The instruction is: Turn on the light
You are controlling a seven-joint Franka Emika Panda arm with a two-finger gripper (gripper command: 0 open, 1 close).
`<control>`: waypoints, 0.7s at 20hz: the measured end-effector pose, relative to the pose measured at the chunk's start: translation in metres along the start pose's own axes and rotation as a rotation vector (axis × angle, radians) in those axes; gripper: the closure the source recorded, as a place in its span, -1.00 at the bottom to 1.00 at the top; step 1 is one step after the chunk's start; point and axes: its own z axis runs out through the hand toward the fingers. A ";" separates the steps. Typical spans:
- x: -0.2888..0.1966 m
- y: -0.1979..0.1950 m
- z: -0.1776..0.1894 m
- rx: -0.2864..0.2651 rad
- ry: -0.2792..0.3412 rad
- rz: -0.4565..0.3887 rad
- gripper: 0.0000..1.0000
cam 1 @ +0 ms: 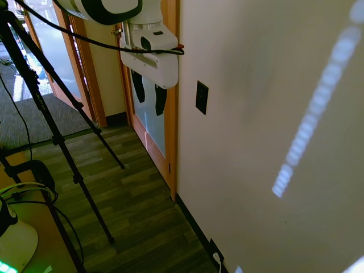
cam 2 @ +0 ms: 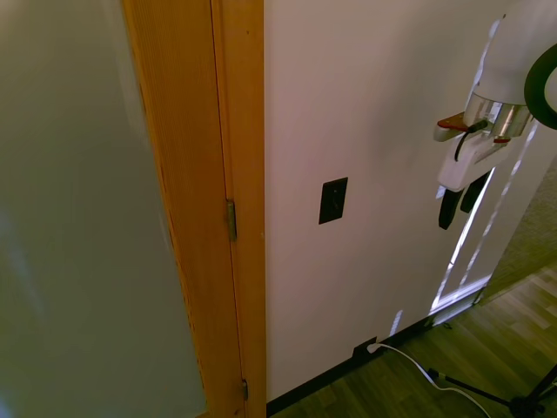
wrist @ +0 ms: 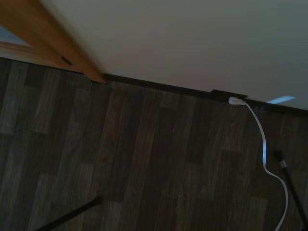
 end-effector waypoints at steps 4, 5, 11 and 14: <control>-0.003 -0.013 0.004 0.024 0.015 -0.005 -1.00; -0.004 -0.023 0.008 0.043 0.028 -0.005 -1.00; 0.008 -0.088 0.067 0.141 0.107 0.115 -1.00; 0.034 -0.117 0.084 0.203 0.183 0.209 -1.00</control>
